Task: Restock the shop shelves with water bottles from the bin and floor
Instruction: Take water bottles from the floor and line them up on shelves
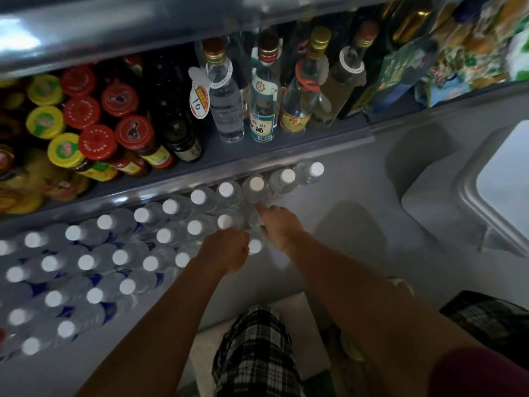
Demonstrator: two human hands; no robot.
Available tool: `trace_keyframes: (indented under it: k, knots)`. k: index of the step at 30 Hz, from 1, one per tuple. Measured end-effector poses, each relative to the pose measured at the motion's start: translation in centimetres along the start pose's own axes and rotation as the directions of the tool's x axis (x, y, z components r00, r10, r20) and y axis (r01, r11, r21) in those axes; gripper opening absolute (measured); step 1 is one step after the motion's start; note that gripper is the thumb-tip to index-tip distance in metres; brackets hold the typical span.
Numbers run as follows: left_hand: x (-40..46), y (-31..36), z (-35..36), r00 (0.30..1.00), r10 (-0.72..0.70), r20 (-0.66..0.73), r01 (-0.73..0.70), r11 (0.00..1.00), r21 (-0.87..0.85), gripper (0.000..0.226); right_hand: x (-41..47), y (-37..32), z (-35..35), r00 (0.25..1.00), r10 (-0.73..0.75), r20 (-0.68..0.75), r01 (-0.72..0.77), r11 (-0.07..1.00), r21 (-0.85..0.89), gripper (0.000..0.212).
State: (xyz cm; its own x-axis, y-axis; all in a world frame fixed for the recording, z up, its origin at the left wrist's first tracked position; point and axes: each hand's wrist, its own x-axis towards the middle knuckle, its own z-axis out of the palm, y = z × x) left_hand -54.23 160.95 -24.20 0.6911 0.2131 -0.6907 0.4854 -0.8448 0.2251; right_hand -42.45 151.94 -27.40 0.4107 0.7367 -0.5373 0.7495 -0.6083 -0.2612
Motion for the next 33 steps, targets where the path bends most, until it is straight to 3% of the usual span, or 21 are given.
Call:
trace_keyframes:
  k: [10,17,24,33]
  knots:
    - [-2.2,1.9,-2.8,0.992,-0.030,0.121,0.017,0.994,0.108,0.025,-4.7,1.6,-3.3,0.999,0.028,-0.027,-0.028,1.000,0.010,0.049]
    - [-4.5,3.6,-8.1,0.997,0.054,0.062,-0.059,0.995,0.081,0.025,-9.2,2.0,-9.6,0.996,0.047,-0.071,-0.039,0.993,0.109,0.048]
    - [-7.2,6.1,-16.8,0.963,0.187,-0.193,-0.168,0.979,0.112,0.023,-14.1,0.5,-21.5,0.957,0.019,-0.289,0.043,0.977,0.208,0.029]
    - [-11.7,7.4,-29.0,0.798,0.342,-0.497,-0.297,0.940,0.170,0.017,-18.9,-1.7,-36.7,0.725,0.027,-0.688,0.171,0.961,0.218,0.029]
